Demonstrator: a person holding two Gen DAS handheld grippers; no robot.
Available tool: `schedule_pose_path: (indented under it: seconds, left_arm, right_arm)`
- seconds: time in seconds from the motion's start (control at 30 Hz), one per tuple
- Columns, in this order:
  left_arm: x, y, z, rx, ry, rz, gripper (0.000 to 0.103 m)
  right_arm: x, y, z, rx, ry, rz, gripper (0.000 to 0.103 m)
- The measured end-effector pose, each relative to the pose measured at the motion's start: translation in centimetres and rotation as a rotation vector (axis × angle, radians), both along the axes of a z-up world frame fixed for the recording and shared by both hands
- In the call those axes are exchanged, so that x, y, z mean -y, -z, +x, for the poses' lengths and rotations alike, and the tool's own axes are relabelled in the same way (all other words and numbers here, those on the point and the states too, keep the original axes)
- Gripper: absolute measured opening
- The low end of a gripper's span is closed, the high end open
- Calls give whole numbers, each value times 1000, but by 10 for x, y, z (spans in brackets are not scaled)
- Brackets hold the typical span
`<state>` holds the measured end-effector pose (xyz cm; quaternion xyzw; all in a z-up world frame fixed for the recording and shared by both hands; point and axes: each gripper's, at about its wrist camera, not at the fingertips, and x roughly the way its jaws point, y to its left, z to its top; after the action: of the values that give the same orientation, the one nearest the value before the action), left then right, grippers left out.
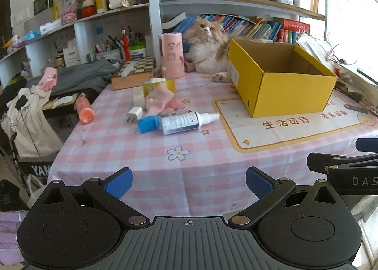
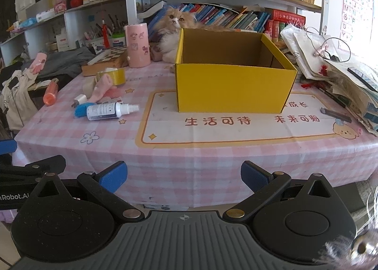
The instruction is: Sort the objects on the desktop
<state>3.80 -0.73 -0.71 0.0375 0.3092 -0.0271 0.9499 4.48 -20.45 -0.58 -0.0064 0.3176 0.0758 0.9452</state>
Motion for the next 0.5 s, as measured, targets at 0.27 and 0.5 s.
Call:
schedule_pose_path:
  seconds: [0.27, 0.5]
  left_arm:
    - [0, 1, 5, 7, 5, -20, 103]
    - [-2, 0, 6, 10, 2, -43, 103]
  right_arm:
    - [2, 0, 8, -13, -6, -24, 103]
    - [0, -4, 5, 16, -12, -58, 103]
